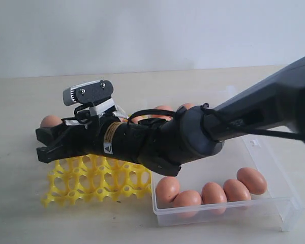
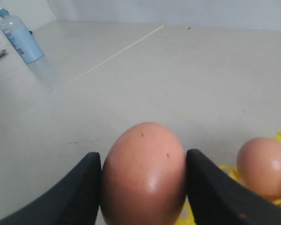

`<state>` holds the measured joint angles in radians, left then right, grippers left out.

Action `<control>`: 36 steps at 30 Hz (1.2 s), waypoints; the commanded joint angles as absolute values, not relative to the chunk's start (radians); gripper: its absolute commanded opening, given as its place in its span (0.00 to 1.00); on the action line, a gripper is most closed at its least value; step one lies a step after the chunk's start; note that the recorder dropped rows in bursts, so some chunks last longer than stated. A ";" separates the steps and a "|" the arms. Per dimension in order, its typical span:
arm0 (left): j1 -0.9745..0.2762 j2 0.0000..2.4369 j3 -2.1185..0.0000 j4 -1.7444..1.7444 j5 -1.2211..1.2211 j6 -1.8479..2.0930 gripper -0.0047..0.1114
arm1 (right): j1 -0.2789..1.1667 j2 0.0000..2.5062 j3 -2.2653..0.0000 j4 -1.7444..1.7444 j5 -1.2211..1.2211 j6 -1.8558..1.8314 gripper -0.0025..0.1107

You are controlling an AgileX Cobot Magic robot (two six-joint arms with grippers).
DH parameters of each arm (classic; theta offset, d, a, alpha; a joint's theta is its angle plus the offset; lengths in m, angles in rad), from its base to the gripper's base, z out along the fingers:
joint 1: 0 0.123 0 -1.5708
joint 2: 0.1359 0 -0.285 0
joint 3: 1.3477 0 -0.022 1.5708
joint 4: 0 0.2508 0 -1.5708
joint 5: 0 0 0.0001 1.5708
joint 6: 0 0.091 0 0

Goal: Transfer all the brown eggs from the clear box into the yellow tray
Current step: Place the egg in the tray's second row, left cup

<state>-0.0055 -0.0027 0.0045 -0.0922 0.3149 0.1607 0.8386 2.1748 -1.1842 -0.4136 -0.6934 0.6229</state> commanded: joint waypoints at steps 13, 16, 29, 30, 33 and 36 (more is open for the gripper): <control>-0.011 0.000 0.000 -0.097 0.311 0.157 0.04 | 0.803 2.291 -1.337 -0.380 -0.660 0.630 0.02; -0.011 0.000 0.000 -0.097 0.311 0.157 0.04 | 0.801 2.305 -1.337 -0.373 -0.620 0.630 0.02; -0.011 0.000 0.000 -0.097 0.311 0.157 0.04 | 0.791 2.317 -1.337 -0.368 -0.555 0.639 0.60; -0.011 0.000 0.000 -0.097 0.311 0.157 0.04 | 0.791 2.317 -1.337 -0.368 -0.548 0.639 0.61; -0.011 0.000 0.000 -0.097 0.311 0.157 0.04 | 0.790 2.302 -1.344 -0.374 -0.536 0.645 0.59; -0.011 0.000 0.000 -0.097 0.311 0.157 0.04 | 0.789 2.183 -1.344 -0.433 -0.386 0.638 0.47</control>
